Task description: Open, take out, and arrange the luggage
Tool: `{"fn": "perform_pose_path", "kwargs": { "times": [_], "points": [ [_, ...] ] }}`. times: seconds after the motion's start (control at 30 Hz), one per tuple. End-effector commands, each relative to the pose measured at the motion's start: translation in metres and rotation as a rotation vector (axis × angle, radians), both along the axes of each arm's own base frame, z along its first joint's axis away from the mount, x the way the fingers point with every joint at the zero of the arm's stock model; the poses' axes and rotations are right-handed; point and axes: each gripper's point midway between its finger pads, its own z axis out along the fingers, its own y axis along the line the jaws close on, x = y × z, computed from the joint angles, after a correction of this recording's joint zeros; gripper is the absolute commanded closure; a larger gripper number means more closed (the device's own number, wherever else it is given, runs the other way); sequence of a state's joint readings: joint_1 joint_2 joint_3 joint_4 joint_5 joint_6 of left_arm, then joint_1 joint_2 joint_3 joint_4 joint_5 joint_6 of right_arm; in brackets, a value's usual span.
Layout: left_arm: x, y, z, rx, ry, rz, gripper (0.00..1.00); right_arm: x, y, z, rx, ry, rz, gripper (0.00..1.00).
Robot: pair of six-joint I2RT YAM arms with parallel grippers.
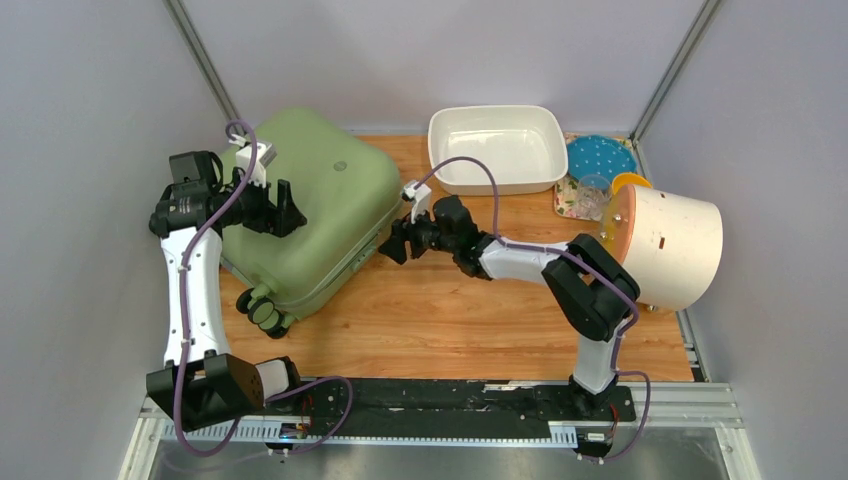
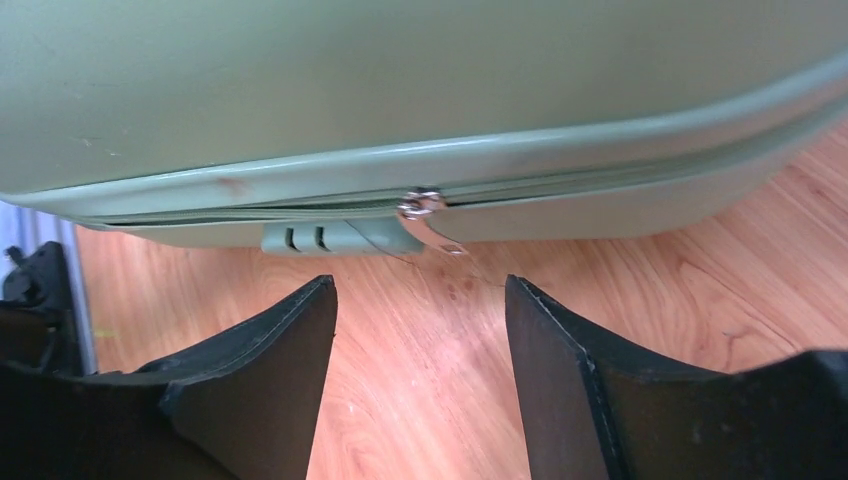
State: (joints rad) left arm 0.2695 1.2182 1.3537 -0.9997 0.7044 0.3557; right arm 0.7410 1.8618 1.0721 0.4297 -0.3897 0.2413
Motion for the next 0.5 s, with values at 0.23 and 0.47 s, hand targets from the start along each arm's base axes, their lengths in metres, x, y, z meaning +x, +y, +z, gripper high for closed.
{"fn": "perform_pose_path", "kwargs": {
  "times": [0.23,0.47],
  "points": [
    [-0.003,0.002,0.009,0.017,-0.068,0.046,0.14,0.033,0.022,0.021,-0.074,-0.244,-0.265,0.42],
    [-0.010,0.003,0.001,0.032,-0.066,0.064,0.14,0.040,0.039,0.020,-0.108,-0.316,-0.326,0.63]
  ]
}}
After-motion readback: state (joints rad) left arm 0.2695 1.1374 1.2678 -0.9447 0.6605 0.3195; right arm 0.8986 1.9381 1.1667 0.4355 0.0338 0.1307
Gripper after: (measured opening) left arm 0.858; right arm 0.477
